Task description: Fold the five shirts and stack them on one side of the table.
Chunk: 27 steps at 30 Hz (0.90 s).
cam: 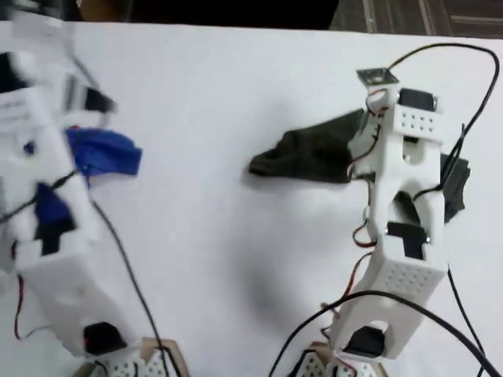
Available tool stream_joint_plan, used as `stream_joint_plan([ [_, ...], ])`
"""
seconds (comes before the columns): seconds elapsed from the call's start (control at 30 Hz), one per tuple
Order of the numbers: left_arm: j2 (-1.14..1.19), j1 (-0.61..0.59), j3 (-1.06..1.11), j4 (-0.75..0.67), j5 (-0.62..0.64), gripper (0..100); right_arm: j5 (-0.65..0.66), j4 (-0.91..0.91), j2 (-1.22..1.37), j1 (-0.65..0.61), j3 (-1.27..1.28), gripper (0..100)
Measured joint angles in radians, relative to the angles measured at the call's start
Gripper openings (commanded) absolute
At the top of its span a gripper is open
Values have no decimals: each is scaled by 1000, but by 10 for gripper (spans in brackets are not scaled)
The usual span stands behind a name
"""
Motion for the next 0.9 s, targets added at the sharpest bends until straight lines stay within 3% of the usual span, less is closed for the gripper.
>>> stream_joint_plan([
  [0.13,48,97,173,0,0,381,0,-64,87,-3,6,420],
  [0.23,78,140,258,0,0,381,-2,-107,152,-32,6,255],
  [0.33,112,124,308,-14,0,381,-2,-144,180,-72,8,35],
  [0.37,127,106,322,-26,0,381,-2,-150,180,-87,8,5],
  [0.43,164,44,342,-72,0,381,-2,-155,180,-117,8,56],
  [0.67,269,-259,330,-166,-3,381,-2,-109,180,-244,-18,20],
  [0.9,281,-534,92,-176,77,381,-2,-63,180,-364,-83,20],
])
